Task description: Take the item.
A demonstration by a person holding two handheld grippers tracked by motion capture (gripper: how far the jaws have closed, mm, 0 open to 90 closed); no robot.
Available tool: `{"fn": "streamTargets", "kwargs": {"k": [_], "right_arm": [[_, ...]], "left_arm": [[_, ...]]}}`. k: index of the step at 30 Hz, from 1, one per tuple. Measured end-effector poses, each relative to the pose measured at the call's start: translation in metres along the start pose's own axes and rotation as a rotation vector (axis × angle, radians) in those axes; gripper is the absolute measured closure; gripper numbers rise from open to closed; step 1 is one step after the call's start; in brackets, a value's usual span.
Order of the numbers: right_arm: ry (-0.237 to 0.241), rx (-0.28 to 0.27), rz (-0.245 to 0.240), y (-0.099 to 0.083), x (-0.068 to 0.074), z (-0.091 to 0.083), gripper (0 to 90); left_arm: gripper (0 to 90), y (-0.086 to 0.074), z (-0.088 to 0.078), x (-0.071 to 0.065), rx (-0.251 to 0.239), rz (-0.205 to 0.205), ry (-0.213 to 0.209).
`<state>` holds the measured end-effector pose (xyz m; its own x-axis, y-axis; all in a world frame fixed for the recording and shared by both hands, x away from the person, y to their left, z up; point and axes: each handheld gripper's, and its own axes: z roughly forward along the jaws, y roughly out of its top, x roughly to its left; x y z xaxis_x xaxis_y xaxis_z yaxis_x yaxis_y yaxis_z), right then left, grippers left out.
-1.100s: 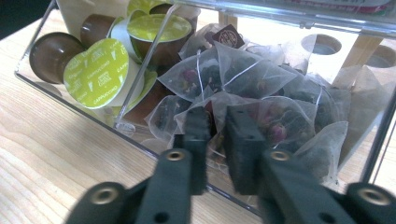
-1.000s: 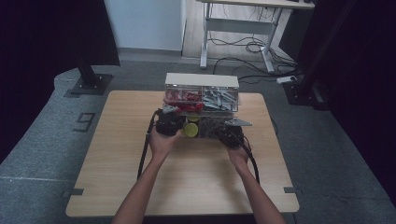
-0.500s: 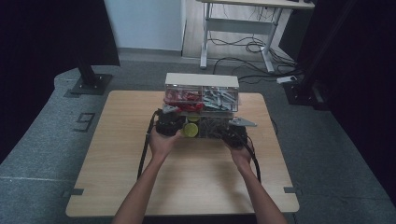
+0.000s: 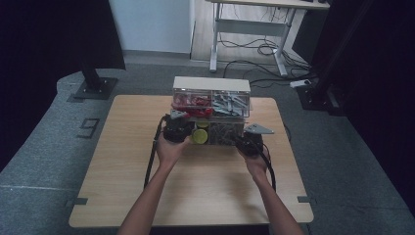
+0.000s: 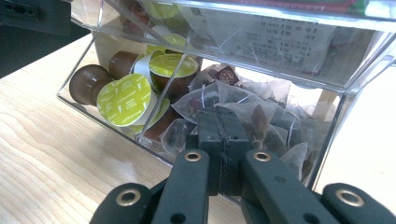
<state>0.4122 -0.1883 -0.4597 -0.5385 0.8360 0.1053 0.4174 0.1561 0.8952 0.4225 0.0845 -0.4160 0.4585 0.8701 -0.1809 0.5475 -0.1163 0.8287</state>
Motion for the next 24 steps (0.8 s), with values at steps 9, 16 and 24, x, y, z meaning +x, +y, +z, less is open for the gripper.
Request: {"fn": "streamTargets", "kwargs": {"k": [9,16,24], "right_arm": [[0.006,-0.010,-0.005,0.001,0.001,-0.006,89.2],[0.010,-0.019,-0.014,0.002,0.001,-0.012,89.2],[0.011,-0.028,-0.017,0.003,0.001,-0.019,89.2]], "left_arm": [[89.5,0.000,0.000,0.000,0.000,-0.001,-0.001],[89.5,0.000,0.000,0.000,0.000,-0.002,-0.001],[89.5,0.000,0.000,-0.001,-0.001,-0.003,-0.001]]}}
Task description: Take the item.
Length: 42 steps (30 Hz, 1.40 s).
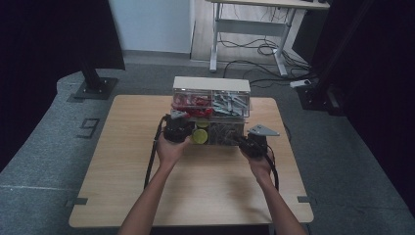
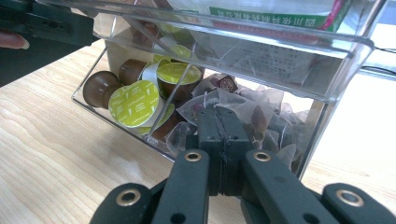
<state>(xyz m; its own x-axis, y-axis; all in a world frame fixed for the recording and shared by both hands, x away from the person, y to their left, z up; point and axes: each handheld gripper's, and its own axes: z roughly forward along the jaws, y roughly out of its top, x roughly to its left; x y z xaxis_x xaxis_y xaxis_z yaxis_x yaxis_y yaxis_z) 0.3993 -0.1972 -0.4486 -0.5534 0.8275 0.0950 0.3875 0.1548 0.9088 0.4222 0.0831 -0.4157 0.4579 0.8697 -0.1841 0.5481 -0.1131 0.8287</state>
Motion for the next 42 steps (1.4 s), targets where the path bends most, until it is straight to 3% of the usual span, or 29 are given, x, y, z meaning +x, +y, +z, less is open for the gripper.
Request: {"fn": "streamTargets", "kwargs": {"k": [42], "right_arm": [[-0.044,-0.036,0.017,0.001,-0.023,-0.034,89.2]], "left_arm": [[89.4,-0.001,0.001,-0.001,0.000,-0.002,-0.005]]}}
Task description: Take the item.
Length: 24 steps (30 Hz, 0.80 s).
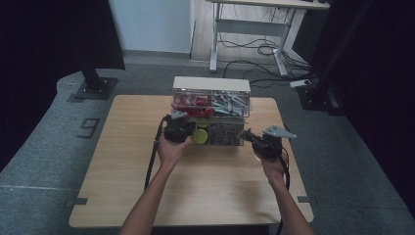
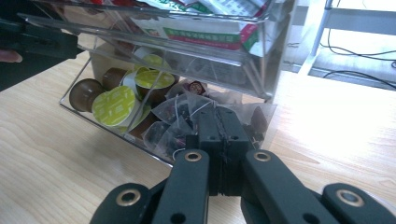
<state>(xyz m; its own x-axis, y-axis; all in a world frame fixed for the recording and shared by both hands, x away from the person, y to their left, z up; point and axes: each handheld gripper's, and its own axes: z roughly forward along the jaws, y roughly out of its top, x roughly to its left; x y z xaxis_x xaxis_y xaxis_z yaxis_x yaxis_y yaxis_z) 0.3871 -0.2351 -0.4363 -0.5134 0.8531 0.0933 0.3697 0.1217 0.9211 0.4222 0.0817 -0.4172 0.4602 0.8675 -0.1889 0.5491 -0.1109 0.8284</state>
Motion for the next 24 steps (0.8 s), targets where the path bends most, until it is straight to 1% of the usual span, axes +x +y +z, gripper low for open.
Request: {"fn": "streamTargets", "kwargs": {"k": [24], "right_arm": [[-0.044,-0.010,0.028,-0.001,-0.021,-0.012,89.2]], "left_arm": [[89.5,0.000,0.001,-0.001,0.001,-0.002,0.000]]}}
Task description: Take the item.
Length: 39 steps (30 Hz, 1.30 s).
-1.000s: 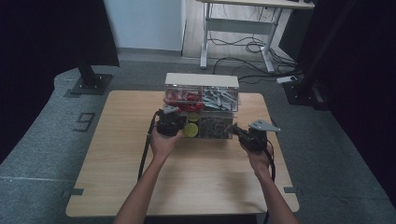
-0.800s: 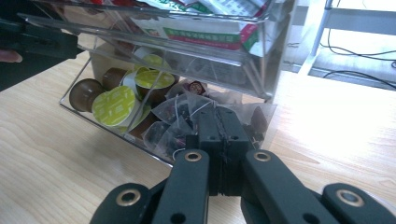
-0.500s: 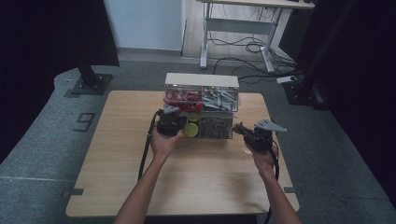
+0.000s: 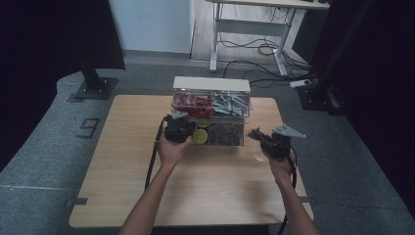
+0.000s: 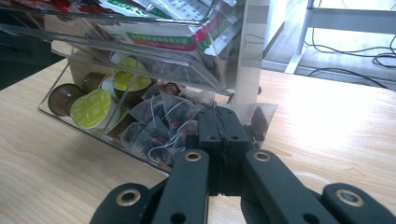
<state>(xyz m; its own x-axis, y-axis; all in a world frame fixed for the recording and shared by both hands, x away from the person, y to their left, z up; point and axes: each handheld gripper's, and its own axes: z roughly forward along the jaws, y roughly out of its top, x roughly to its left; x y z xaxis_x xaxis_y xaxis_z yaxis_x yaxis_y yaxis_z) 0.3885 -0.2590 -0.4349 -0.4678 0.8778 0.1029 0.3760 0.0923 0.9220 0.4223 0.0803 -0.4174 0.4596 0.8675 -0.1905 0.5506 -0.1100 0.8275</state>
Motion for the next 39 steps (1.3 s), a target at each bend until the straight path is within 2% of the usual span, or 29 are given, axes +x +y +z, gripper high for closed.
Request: {"fn": "streamTargets", "kwargs": {"k": [22,32,39], "right_arm": [[-0.051,0.002,0.018,-0.008,-0.023,-0.012,89.2],[-0.073,-0.006,0.045,-0.012,-0.036,-0.020,89.1],[-0.079,-0.005,0.046,-0.014,-0.039,-0.022,89.1]], "left_arm": [[89.5,-0.001,0.002,-0.001,0.003,0.000,-0.002],[89.4,-0.001,0.002,-0.001,0.003,0.000,-0.002],[89.4,-0.002,0.003,-0.002,0.005,0.001,-0.001]]}}
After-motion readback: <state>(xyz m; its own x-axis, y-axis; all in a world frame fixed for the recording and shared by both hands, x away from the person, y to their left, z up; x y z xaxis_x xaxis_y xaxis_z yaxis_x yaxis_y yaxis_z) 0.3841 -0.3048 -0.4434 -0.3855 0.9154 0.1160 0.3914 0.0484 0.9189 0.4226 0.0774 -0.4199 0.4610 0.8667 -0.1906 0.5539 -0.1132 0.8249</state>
